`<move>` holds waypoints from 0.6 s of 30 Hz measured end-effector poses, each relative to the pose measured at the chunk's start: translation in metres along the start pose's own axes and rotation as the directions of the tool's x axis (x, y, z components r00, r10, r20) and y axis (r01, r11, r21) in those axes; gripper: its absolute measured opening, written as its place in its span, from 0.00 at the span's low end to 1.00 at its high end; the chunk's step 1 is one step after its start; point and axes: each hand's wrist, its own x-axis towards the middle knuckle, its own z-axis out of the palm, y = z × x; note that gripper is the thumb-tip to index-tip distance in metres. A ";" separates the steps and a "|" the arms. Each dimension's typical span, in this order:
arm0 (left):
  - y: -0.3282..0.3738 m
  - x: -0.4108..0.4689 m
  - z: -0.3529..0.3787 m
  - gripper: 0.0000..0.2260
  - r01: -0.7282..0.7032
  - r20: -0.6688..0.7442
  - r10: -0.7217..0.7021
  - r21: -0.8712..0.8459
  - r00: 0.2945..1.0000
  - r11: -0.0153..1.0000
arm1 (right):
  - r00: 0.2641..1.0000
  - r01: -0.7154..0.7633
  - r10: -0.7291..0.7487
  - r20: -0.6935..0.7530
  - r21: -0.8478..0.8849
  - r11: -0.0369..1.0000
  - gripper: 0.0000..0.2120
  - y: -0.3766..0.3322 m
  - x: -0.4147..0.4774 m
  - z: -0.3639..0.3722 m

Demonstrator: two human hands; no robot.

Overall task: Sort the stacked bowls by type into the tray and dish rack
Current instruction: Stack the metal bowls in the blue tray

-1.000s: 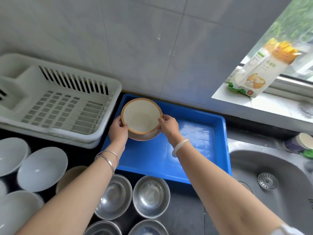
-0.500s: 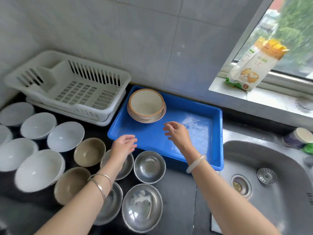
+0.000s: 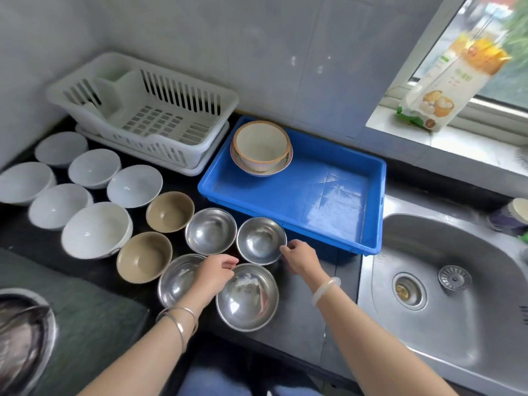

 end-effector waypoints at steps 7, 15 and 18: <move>-0.002 0.011 0.002 0.13 -0.053 -0.001 0.054 0.234 0.999 0.971 | 0.998 -0.044 0.056 -0.038 0.246 0.968 0.09 -0.007 0.005 0.002; -0.007 0.016 0.004 0.09 -0.039 -0.009 0.041 0.163 0.999 0.986 | 0.994 -0.014 0.043 -0.098 0.284 0.959 0.10 -0.003 -0.017 -0.017; -0.003 0.021 0.007 0.08 -0.049 -0.012 0.051 0.093 0.999 0.994 | 0.993 0.011 0.022 -0.117 0.279 0.960 0.10 -0.001 -0.026 -0.026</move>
